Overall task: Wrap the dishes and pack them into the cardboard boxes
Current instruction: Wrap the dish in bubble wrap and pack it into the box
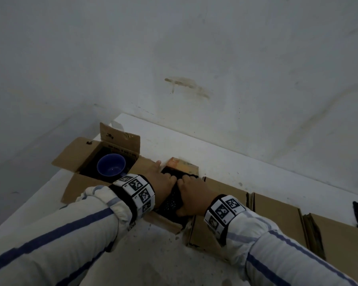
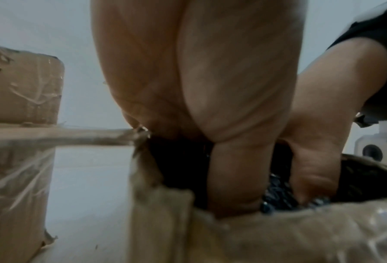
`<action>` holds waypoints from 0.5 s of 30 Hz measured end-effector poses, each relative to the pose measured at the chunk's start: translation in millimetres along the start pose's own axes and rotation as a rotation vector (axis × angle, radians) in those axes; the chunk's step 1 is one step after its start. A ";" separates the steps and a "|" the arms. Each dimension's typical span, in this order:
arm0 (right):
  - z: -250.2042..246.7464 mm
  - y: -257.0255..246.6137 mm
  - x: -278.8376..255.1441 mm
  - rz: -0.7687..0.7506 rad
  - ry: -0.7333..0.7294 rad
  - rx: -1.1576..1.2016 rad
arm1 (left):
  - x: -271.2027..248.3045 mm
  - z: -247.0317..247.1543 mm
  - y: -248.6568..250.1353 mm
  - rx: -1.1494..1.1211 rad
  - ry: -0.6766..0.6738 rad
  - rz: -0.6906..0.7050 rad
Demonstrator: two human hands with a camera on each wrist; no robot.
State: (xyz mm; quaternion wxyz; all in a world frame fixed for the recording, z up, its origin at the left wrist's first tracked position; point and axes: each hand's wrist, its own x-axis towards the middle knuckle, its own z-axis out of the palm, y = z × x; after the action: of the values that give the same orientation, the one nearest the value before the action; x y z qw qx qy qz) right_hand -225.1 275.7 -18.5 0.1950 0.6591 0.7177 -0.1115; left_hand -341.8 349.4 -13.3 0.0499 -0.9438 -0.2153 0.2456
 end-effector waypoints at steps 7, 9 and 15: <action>-13.9 1.4 -4.3 0.079 -0.126 -0.057 | 0.3 1.6 1.4 -0.037 -0.010 -0.026; -4.3 -5.0 -2.3 0.077 -0.103 -0.067 | 1.8 3.1 0.5 -0.035 -0.003 -0.019; 2.4 -5.1 -3.1 0.084 -0.021 0.019 | -1.9 7.2 0.9 -0.064 0.022 -0.018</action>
State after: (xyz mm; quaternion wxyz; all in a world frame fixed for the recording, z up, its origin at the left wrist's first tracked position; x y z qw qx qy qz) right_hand -229.7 271.4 -19.8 0.2007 0.6891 0.6864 -0.1168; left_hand -346.5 347.7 -18.9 0.0244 -0.9457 -0.2309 0.2276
